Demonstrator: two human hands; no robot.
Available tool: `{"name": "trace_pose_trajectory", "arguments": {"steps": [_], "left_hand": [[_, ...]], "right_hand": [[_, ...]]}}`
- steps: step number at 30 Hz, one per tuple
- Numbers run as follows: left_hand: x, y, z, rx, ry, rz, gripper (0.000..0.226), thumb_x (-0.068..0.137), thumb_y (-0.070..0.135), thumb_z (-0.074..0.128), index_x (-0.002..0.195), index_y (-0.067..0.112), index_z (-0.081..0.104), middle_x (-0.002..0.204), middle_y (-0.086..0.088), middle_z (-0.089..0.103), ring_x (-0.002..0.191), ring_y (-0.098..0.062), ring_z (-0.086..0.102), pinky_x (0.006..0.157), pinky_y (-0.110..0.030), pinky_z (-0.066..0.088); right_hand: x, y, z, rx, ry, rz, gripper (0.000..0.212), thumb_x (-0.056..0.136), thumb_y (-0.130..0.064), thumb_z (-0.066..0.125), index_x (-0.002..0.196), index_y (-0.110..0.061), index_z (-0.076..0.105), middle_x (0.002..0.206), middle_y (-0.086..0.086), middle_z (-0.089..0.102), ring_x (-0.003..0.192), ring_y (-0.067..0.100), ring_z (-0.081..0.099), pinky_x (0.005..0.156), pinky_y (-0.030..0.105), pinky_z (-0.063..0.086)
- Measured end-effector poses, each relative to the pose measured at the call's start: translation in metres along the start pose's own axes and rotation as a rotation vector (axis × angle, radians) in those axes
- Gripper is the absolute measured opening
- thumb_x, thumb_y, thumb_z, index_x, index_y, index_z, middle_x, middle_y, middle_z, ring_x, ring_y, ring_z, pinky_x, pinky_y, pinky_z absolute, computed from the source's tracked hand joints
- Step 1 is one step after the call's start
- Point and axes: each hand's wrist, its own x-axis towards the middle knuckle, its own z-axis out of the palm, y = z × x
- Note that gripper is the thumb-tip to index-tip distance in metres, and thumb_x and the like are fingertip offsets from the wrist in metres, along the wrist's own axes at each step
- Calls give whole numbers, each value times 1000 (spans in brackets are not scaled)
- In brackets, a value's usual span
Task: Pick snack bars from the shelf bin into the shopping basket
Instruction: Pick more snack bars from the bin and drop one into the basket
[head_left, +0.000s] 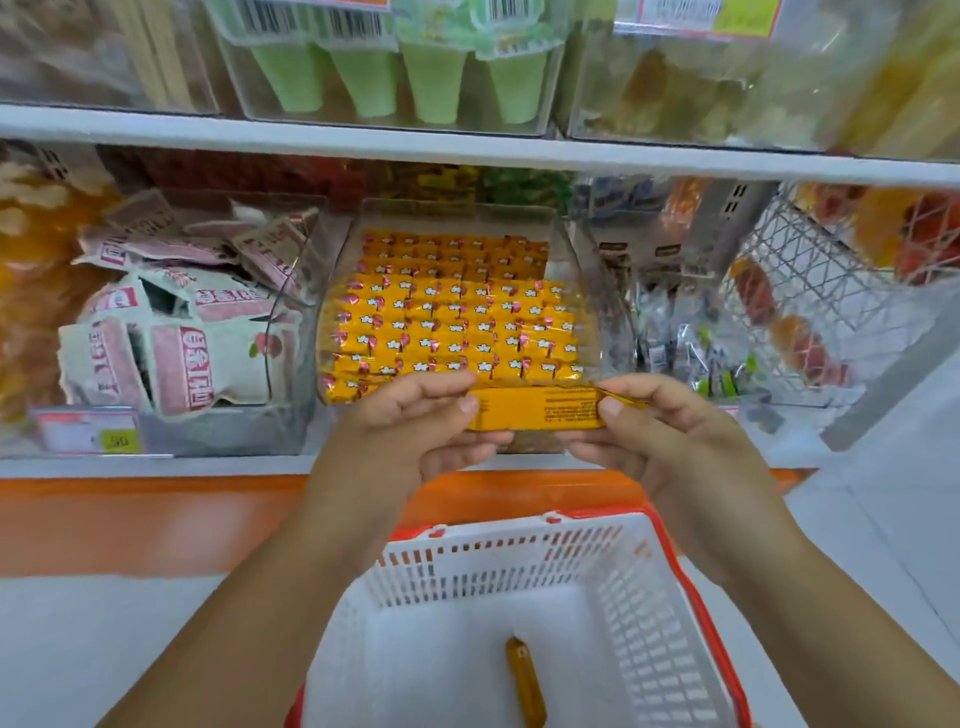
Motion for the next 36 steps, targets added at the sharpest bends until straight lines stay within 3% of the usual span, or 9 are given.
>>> {"name": "trace_pose_trajectory", "arguments": {"steps": [10, 14, 18, 21, 25, 28, 31, 33, 36], "left_hand": [[18, 6, -14, 58, -87, 2, 37, 92, -1, 52, 119, 21, 65, 103, -11, 76, 97, -22, 73, 78, -22, 58], [16, 8, -13, 163, -9, 58, 35, 93, 4, 54, 89, 31, 76, 86, -4, 77, 88, -22, 75, 73, -23, 58], [15, 6, -4, 308, 81, 109, 43, 97, 13, 53, 63, 33, 69, 62, 17, 64, 82, -12, 74, 83, -28, 49], [16, 3, 0, 257, 164, 161, 30, 96, 9, 54, 75, 26, 66, 63, 11, 63, 74, -14, 74, 82, -35, 54], [14, 6, 1, 183, 172, 164, 21, 94, 9, 58, 107, 26, 62, 87, 5, 75, 67, -15, 72, 65, -30, 60], [13, 6, 1, 215, 174, 175, 21, 93, 10, 60, 98, 27, 71, 90, 9, 75, 67, -13, 71, 64, -31, 60], [14, 7, -1, 185, 165, 165, 17, 85, 16, 64, 93, 27, 74, 75, 5, 74, 67, -14, 72, 63, -25, 59], [15, 9, -3, 143, 118, 133, 25, 73, 20, 66, 96, 25, 74, 77, 5, 75, 69, -16, 73, 62, -20, 58], [16, 8, -5, 165, 95, 111, 34, 64, 18, 70, 98, 25, 73, 89, 2, 77, 74, -21, 75, 64, -18, 56]], "right_hand": [[17, -2, -5, 94, -101, 55, 55, 65, -12, 69, 118, -2, 63, 103, 21, 73, 96, 34, 72, 75, 28, 58], [21, 5, -8, -62, -32, -14, 45, 63, -38, 85, 97, -12, 72, 105, 17, 73, 95, 34, 72, 84, 38, 57], [22, 11, -4, -138, 8, -94, 45, 54, -61, 85, 73, -22, 68, 106, 8, 73, 100, 29, 70, 88, 39, 53], [20, 9, 0, -88, 13, -127, 28, 65, -38, 79, 77, -19, 63, 90, 7, 74, 90, 25, 72, 80, 39, 57], [17, 6, 5, -76, 21, -180, 18, 77, -14, 65, 92, -12, 55, 105, 12, 74, 99, 23, 71, 68, 30, 59], [16, 8, 2, -173, 39, -162, 9, 77, -22, 66, 84, -17, 67, 101, 6, 75, 86, 27, 74, 72, 33, 61], [17, 10, -3, -203, -18, -112, 39, 64, -50, 82, 92, -25, 71, 101, 7, 75, 88, 28, 74, 88, 42, 58], [19, 10, -5, -187, -69, -88, 55, 50, -57, 88, 95, -29, 71, 102, 8, 75, 90, 28, 74, 87, 34, 57], [21, 10, -6, -117, -85, -81, 55, 46, -52, 92, 91, -27, 73, 105, 9, 75, 87, 29, 74, 81, 28, 58]]}}
